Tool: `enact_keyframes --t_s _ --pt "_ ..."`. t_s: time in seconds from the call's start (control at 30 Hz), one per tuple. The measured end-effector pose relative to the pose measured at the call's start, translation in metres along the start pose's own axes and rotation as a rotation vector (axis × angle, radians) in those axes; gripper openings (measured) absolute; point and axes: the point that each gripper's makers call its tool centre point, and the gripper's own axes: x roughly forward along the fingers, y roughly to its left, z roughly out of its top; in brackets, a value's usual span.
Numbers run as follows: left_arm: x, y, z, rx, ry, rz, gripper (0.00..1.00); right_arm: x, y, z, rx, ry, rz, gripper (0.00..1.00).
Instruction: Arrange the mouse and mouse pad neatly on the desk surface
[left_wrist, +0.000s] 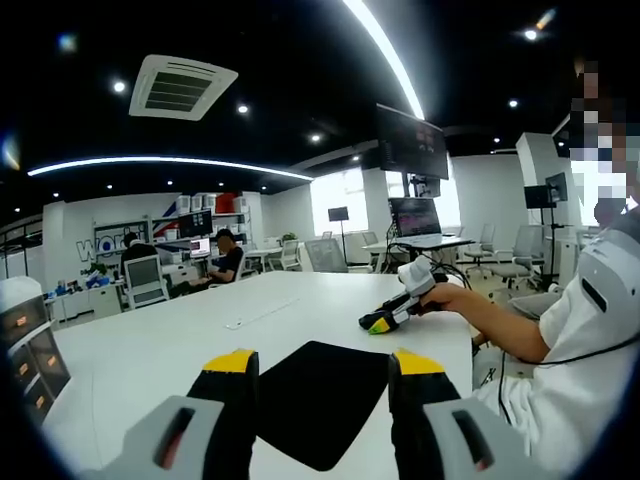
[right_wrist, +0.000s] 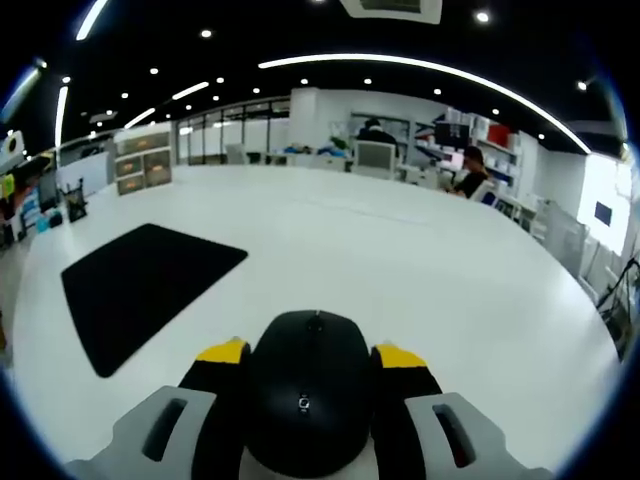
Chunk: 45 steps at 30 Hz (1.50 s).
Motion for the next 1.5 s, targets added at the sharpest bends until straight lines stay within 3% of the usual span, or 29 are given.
enact_keyframes --t_s 0.83,1.27,1.5 --pt "-0.001 -0.001 0.002 0.000 -0.006 0.002 0.52 0.000 0.003 0.002 0.033 -0.018 0.013 0.45" --pt "-0.001 -0.004 0.000 0.001 -0.004 0.001 0.52 -0.023 0.004 0.028 0.017 -0.082 0.002 0.45" --pt "-0.001 -0.006 0.001 0.003 -0.008 0.002 0.52 -0.040 0.015 0.046 -0.007 -0.124 0.009 0.45"
